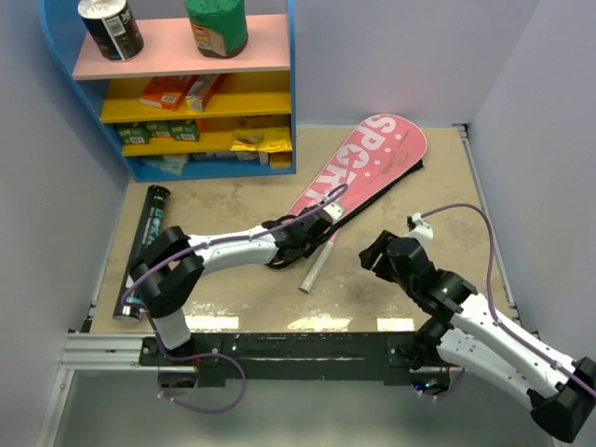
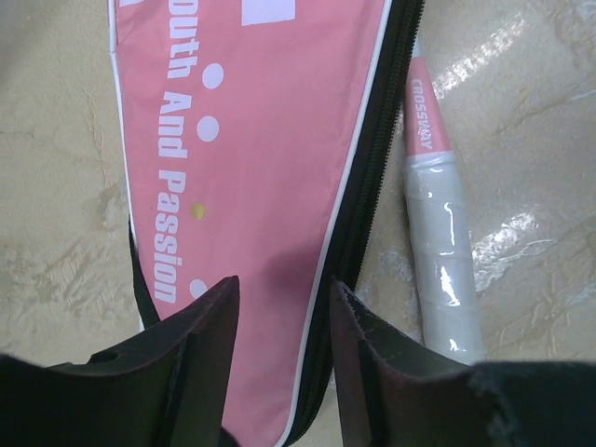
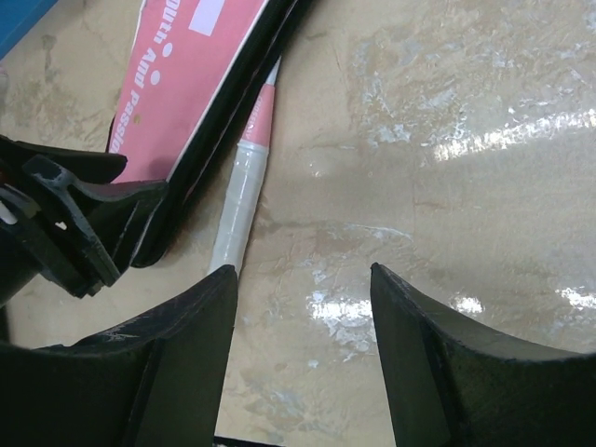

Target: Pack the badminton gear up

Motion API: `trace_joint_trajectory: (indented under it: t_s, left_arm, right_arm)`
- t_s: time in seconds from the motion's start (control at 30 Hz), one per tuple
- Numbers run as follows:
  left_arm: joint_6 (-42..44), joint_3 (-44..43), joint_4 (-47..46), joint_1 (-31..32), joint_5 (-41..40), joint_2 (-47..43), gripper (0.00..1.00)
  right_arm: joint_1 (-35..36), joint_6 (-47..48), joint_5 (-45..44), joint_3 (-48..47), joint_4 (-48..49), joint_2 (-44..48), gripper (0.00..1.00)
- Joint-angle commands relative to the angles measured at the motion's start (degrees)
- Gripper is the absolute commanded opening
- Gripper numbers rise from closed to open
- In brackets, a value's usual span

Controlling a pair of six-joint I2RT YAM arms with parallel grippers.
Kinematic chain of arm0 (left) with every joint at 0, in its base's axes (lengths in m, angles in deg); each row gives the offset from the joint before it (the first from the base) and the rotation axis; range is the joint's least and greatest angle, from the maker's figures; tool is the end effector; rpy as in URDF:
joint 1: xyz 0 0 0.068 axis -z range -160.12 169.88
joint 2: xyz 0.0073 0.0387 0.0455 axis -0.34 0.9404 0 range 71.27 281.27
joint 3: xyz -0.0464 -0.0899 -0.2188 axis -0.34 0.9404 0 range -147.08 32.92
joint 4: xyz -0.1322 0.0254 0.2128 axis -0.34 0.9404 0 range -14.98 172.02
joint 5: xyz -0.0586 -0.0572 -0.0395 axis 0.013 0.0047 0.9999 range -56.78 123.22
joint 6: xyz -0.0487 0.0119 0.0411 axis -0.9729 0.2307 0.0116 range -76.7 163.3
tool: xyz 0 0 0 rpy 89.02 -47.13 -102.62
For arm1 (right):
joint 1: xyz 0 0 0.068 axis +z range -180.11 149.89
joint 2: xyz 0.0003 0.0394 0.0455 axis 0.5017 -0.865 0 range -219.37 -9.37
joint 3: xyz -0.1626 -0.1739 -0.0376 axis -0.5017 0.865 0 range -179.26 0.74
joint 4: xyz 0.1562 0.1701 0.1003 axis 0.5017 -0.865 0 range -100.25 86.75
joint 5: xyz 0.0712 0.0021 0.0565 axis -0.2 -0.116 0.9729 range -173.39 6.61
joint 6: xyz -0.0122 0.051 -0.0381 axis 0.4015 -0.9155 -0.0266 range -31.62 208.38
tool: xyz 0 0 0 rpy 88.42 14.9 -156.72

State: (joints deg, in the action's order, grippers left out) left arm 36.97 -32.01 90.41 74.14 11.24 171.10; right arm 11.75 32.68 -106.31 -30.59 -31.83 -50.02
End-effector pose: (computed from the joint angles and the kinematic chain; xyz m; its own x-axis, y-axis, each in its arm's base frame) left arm 0.2278 -0.2839 0.1631 -0.5142 0.5396 -0.6667 0.5598 0.8001 0.2157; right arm 0.1481 0.1062 0.2111 -0.5765 0.5051 -0.6423 0.1604 0.8407 0.5171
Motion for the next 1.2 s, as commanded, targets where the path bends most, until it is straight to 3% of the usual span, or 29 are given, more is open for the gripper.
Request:
trace_joint_trajectory:
  t_s: [0.0,0.73,0.97,1.03,1.13,1.17]
  left_arm:
    - [3.3,-2.0,-2.8,1.2,-5.5,1.8,0.49]
    - [4.0,-1.5,-4.1,3.7,-8.4,5.8,0.49]
    - [6.1,-1.4,-6.0,3.7,-13.0,8.0,0.48]
    - [7.9,-1.6,-6.4,3.7,-14.0,8.8,0.43]
    - [8.6,-2.2,-6.5,3.7,-14.4,9.3,0.25]
    - [8.6,-2.2,-6.7,3.7,-14.4,9.3,0.12]
  right_arm:
    - [-0.2,-1.2,0.1,1.1,-1.2,2.0,0.63]
    - [-0.3,-1.8,4.2,5.8,4.7,-0.3,0.63]
    - [-0.3,-2.0,3.9,6.4,4.5,0.8,0.63]
    - [-0.2,-2.0,3.8,6.4,4.2,0.9,0.63]
    - [-0.3,-2.2,3.8,6.7,4.2,1.4,0.63]
    - [-0.2,-2.1,3.8,6.8,4.2,1.4,0.63]
